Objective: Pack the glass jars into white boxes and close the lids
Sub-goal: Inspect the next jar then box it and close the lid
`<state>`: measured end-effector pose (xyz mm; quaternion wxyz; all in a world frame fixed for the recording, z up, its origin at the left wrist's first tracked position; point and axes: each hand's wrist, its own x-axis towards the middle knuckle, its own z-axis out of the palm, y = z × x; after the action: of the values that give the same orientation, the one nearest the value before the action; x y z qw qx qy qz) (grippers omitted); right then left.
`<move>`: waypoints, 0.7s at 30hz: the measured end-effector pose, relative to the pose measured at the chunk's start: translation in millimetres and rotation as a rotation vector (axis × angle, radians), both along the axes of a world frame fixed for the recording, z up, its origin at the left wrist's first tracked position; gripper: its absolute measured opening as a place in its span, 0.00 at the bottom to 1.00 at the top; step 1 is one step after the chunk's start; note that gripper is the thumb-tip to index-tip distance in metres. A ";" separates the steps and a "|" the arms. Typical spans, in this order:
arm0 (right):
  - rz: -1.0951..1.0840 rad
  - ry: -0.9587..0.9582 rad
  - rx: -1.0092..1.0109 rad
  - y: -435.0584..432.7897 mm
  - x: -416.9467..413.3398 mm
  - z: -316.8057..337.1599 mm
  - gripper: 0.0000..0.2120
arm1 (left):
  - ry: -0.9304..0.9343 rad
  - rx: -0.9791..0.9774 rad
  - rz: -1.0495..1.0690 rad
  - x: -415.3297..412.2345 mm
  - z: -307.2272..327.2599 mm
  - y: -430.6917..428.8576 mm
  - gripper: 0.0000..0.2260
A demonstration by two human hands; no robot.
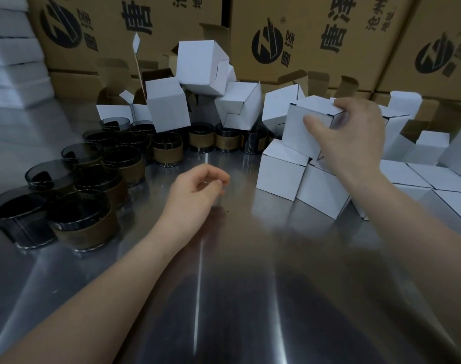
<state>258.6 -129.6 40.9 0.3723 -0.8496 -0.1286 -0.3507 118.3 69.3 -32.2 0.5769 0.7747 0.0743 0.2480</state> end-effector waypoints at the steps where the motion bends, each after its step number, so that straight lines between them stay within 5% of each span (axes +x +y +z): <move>1: -0.007 0.000 -0.004 -0.2 0.8 0.1 0.26 | 0.000 0.003 0.003 0.4 -0.1 0.3 0.14; 7: -0.020 -0.159 -0.049 7.8 -10.7 -2.2 0.19 | 0.014 0.019 -0.003 1.6 -2.0 0.5 0.15; 12: 0.211 -0.341 -0.041 35.2 -38.8 -6.1 0.06 | 0.006 0.038 0.019 2.0 -0.5 -1.6 0.14; 21: 0.588 0.198 -0.104 64.3 -64.4 -51.8 0.04 | -0.020 0.495 0.443 -7.0 13.1 14.1 0.11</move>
<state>194.2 -65.2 -10.9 0.4244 -0.8240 -0.3498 -0.1362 111.3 83.3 -19.0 0.3040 0.8539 0.1729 0.3853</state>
